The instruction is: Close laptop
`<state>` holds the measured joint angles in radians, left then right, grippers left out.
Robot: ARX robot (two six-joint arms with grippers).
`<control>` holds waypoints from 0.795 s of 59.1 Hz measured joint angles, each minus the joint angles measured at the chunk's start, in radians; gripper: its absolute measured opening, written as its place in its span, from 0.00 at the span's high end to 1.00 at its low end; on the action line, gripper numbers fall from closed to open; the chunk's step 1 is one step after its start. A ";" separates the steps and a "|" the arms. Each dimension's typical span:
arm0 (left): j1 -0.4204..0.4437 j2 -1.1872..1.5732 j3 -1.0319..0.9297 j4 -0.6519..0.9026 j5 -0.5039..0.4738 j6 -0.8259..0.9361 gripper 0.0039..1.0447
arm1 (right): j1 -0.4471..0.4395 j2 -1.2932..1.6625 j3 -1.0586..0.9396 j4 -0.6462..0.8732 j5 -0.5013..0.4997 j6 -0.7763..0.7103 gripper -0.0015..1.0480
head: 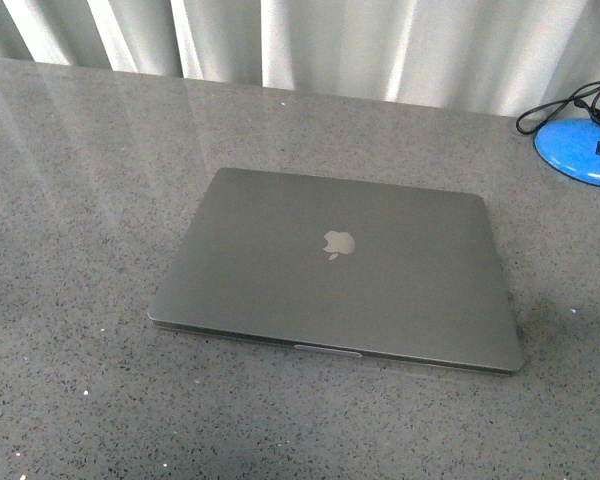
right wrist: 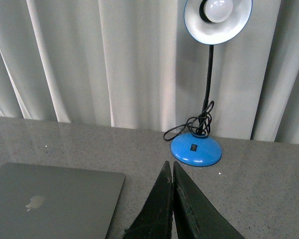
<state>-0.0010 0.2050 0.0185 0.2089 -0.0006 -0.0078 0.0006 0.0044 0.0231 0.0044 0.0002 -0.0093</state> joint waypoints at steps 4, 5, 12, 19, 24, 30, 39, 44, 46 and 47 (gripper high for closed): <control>0.000 -0.020 0.000 -0.019 0.000 0.000 0.97 | 0.000 0.000 0.000 -0.002 0.000 0.000 0.99; 0.000 -0.024 0.000 -0.024 0.000 0.000 0.97 | 0.000 0.000 0.000 -0.002 0.000 0.000 0.99; 0.000 -0.172 0.000 -0.198 -0.001 0.000 0.88 | 0.000 0.000 0.000 -0.002 0.000 0.000 0.92; 0.000 -0.200 0.000 -0.205 0.000 0.000 0.69 | 0.000 0.000 0.000 -0.002 0.000 0.000 0.71; 0.000 -0.200 0.000 -0.207 0.000 0.000 0.55 | 0.000 0.000 0.000 -0.002 0.000 0.003 0.58; 0.000 -0.200 0.000 -0.207 0.000 0.000 0.38 | 0.000 0.000 0.000 -0.002 -0.001 0.003 0.41; 0.000 -0.201 0.000 -0.207 0.000 0.000 0.14 | 0.000 0.000 0.000 -0.002 0.000 0.006 0.18; 0.000 -0.201 0.000 -0.207 0.000 0.002 0.05 | 0.000 0.000 0.000 -0.002 -0.001 0.007 0.08; 0.000 -0.201 0.000 -0.207 0.000 0.002 0.07 | 0.000 0.000 0.000 -0.002 0.000 0.006 0.10; 0.000 -0.201 0.000 -0.207 0.000 0.002 0.07 | 0.000 0.000 0.000 -0.002 0.000 0.006 0.10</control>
<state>-0.0010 0.0040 0.0185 0.0021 -0.0006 -0.0059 0.0006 0.0044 0.0231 0.0021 -0.0002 -0.0029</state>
